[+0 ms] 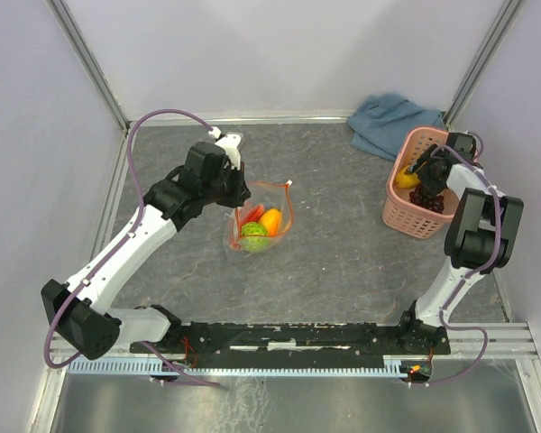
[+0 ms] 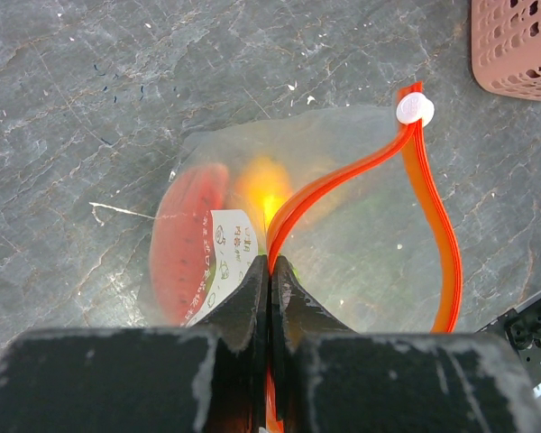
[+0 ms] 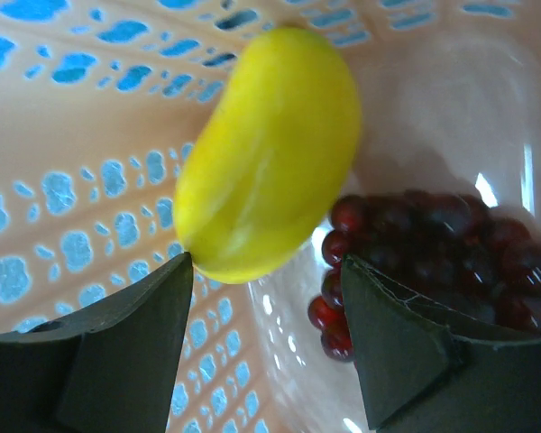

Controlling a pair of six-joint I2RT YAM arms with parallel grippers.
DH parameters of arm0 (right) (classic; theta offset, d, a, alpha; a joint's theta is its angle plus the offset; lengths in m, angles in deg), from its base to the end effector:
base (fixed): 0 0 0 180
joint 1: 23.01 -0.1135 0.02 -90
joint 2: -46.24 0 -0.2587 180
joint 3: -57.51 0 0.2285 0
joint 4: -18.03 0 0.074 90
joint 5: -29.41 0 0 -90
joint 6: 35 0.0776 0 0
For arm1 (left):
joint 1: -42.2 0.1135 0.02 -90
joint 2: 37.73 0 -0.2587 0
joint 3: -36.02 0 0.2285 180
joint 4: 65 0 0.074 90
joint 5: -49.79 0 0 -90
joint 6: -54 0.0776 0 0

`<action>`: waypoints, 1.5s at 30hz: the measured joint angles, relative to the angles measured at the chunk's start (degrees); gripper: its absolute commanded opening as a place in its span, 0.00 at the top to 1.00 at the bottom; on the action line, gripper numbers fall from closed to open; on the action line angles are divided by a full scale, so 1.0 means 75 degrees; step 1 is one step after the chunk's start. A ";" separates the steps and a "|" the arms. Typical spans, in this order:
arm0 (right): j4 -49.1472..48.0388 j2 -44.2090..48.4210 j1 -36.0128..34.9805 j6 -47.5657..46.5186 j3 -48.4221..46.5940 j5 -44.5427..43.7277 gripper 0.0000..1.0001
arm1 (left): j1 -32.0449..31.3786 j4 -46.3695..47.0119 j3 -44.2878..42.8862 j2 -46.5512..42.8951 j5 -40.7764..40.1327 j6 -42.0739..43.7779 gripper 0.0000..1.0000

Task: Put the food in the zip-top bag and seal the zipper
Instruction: Pick up the fake fruit from the bin.

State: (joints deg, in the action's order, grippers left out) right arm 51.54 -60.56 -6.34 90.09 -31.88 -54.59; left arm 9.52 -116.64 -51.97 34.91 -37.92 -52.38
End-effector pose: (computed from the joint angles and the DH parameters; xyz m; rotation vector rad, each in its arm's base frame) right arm 0.3933 -0.1093 0.1754 1.0374 2.2436 0.2682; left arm 0.2385 -0.1567 0.3312 0.3419 2.2268 -0.5145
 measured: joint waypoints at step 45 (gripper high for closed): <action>-0.1851 0.0017 -0.0166 -0.0455 0.0504 -0.0428 0.16 | 0.0029 0.0009 0.0000 0.0230 0.0111 0.0003 0.97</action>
State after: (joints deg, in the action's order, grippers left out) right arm 37.66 -60.43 -7.59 86.68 -28.10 -57.81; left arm 9.73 -116.58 -51.97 36.64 -37.09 -52.36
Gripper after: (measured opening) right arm 0.834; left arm 0.043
